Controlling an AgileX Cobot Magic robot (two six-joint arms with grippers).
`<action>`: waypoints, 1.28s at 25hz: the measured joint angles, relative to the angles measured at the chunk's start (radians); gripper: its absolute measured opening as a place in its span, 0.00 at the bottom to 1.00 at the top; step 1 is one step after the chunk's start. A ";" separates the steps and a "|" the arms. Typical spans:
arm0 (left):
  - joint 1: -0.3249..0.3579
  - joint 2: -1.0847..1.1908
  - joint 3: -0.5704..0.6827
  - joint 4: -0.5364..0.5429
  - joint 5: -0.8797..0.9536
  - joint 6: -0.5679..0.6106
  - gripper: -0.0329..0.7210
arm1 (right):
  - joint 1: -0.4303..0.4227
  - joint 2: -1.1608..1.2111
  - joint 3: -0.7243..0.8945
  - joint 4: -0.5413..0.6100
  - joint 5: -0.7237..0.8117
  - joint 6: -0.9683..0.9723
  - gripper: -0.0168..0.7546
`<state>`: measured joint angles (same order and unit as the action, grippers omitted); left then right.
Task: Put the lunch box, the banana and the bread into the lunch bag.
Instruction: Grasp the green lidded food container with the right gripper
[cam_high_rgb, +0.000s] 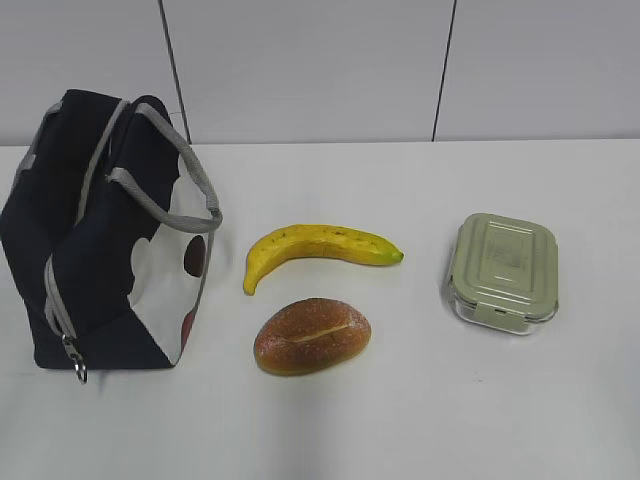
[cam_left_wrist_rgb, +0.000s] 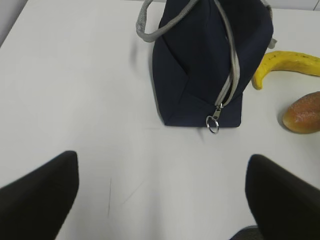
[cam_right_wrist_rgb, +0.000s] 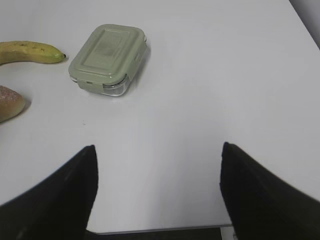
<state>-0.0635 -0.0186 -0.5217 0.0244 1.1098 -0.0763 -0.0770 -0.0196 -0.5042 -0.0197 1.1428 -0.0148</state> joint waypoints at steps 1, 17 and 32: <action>0.000 0.000 0.000 0.000 0.000 0.000 0.91 | 0.000 0.000 0.000 0.000 0.000 0.000 0.75; 0.000 0.000 0.000 0.000 0.000 0.000 0.82 | 0.000 0.000 0.000 0.000 0.000 0.000 0.75; 0.000 0.377 -0.214 -0.039 -0.094 0.000 0.79 | 0.000 0.000 0.000 0.000 0.000 0.000 0.75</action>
<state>-0.0635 0.3587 -0.7352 -0.0146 1.0157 -0.0763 -0.0770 -0.0196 -0.5042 -0.0197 1.1428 -0.0148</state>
